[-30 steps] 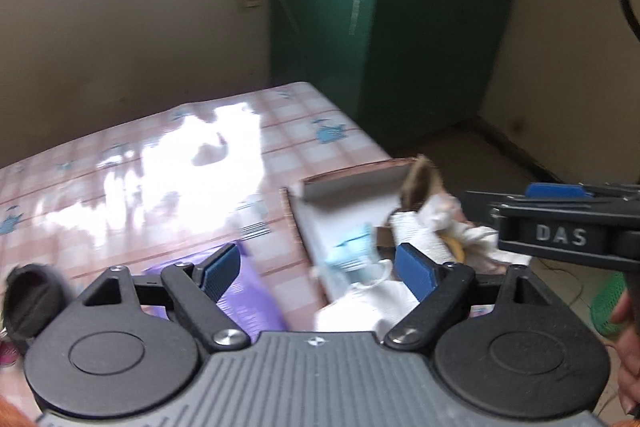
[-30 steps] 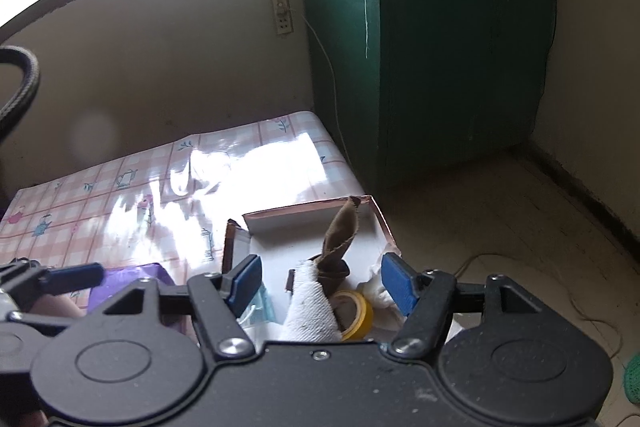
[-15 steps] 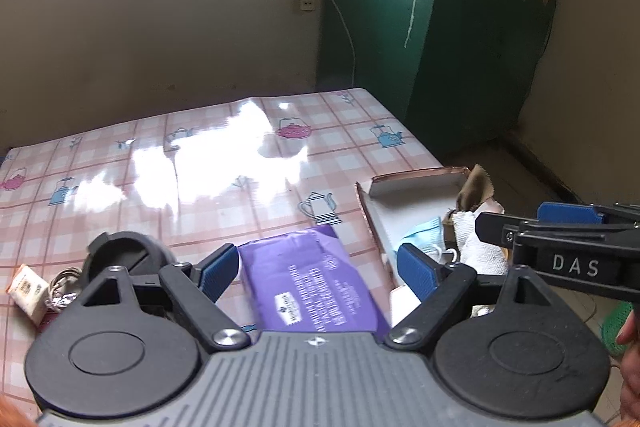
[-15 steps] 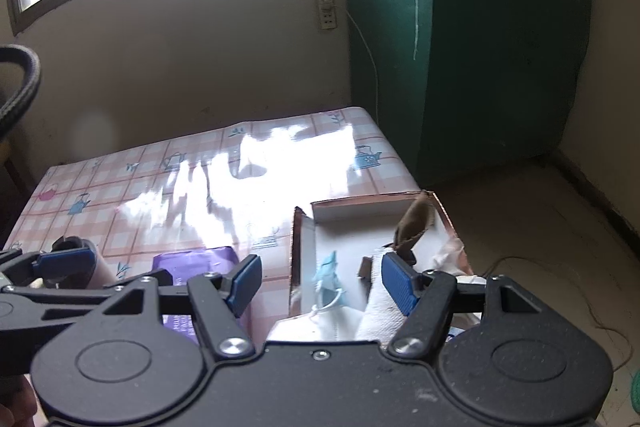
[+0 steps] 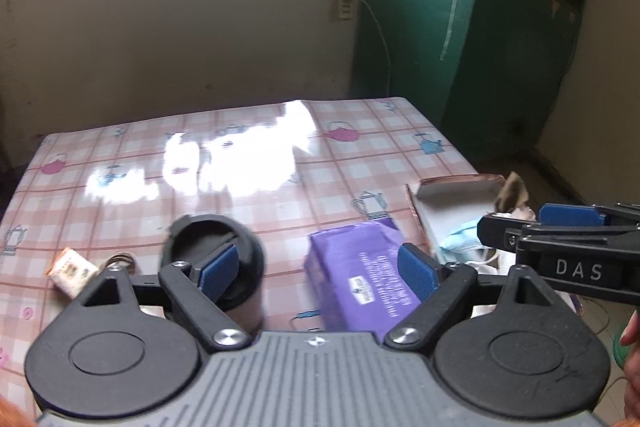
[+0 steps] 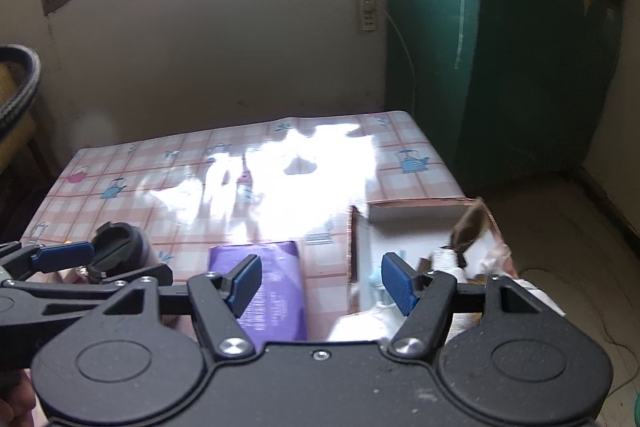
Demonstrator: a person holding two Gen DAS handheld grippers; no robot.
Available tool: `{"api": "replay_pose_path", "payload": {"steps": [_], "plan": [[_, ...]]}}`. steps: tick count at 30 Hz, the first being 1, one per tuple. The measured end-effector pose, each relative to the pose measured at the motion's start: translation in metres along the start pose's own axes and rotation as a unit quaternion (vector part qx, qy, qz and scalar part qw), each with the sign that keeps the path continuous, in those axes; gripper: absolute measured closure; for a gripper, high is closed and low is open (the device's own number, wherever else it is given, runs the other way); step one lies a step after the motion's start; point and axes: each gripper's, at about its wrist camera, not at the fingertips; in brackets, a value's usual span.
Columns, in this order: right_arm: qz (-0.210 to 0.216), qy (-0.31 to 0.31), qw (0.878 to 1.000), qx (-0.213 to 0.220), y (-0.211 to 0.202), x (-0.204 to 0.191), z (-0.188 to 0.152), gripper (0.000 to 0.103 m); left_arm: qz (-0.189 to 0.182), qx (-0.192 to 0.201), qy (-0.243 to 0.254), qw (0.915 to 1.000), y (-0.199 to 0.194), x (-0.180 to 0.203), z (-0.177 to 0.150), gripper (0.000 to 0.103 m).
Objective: Organize soft objects
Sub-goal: 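Move both open tools back over the table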
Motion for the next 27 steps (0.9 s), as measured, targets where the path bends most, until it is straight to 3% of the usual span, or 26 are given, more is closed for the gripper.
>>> {"api": "replay_pose_path", "payload": {"steps": [14, 27], "plan": [[0.029, -0.045, 0.999, -0.006, 0.011, -0.069, 0.005, 0.024, 0.026, 0.006, -0.050, 0.9984, -0.019, -0.063, -0.012, 0.014], [0.077, -0.108, 0.991, -0.015, 0.034, -0.165, 0.011, 0.024, 0.062, 0.008, -0.120, 0.9908, -0.030, -0.149, -0.029, 0.013]]}}
Point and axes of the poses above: each gripper's, at about its wrist camera, not at the fingertips, and y roughly the way its jaws point, x to its right, z to its top, and after that the axes turned 12 degrees about -x, right-handed
